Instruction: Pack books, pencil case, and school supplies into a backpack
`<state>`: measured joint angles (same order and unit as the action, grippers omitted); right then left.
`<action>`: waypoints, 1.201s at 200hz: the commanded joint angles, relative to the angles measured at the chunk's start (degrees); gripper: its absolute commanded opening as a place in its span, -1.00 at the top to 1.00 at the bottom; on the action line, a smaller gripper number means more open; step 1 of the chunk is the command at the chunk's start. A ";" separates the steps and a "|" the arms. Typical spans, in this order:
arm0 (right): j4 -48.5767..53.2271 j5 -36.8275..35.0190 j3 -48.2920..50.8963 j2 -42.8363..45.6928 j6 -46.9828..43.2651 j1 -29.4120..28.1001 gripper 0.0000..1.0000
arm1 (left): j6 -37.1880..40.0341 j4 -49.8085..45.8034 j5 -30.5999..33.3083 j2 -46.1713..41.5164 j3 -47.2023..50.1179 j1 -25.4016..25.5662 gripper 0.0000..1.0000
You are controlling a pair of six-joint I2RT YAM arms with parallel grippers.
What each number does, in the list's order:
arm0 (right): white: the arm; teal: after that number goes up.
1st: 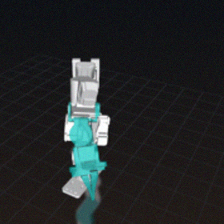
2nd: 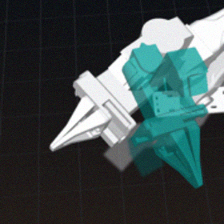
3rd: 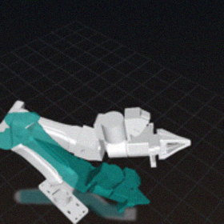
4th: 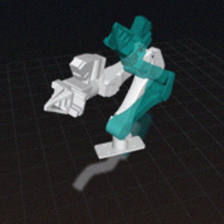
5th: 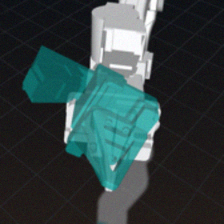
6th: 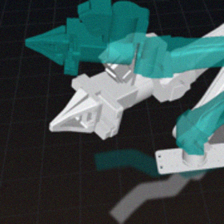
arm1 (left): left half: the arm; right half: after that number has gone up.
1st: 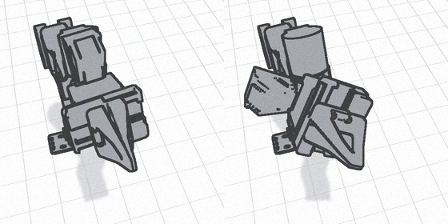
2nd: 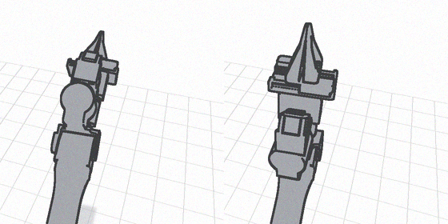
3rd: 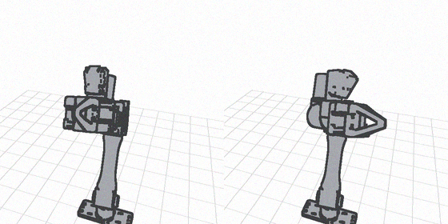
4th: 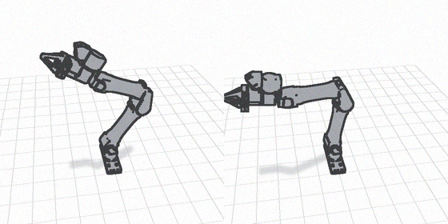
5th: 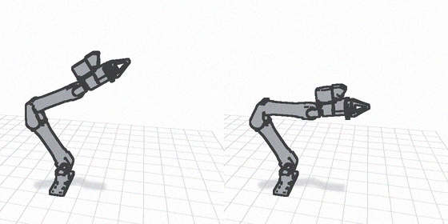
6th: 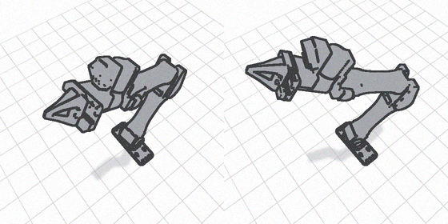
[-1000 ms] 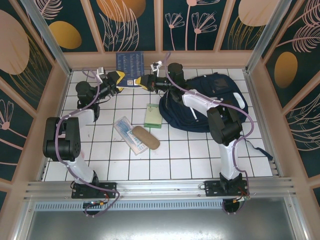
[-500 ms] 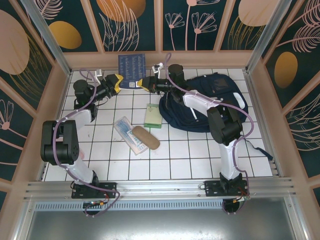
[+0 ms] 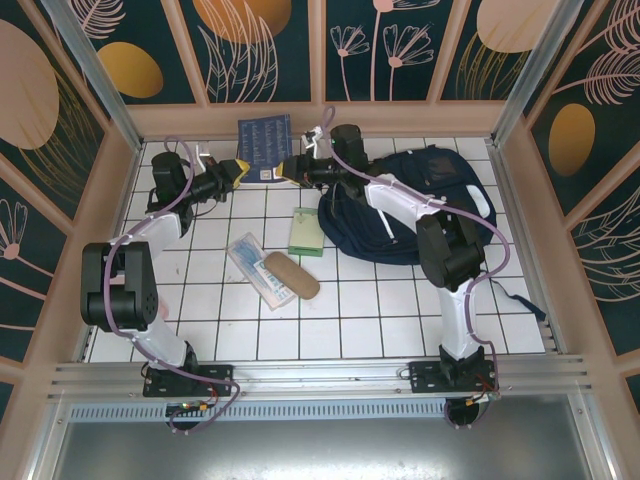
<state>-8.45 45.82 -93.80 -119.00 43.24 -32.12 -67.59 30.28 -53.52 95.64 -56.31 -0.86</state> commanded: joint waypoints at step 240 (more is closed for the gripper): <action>43.02 -59.11 6.52 14.28 -35.19 2.15 1.00 | 0.66 2.34 6.40 -5.81 4.16 7.52 1.00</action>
<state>33.85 -10.68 -83.88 -109.12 8.16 -31.33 -67.51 30.17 -50.30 91.64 -53.04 4.60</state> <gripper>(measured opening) 0.051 0.095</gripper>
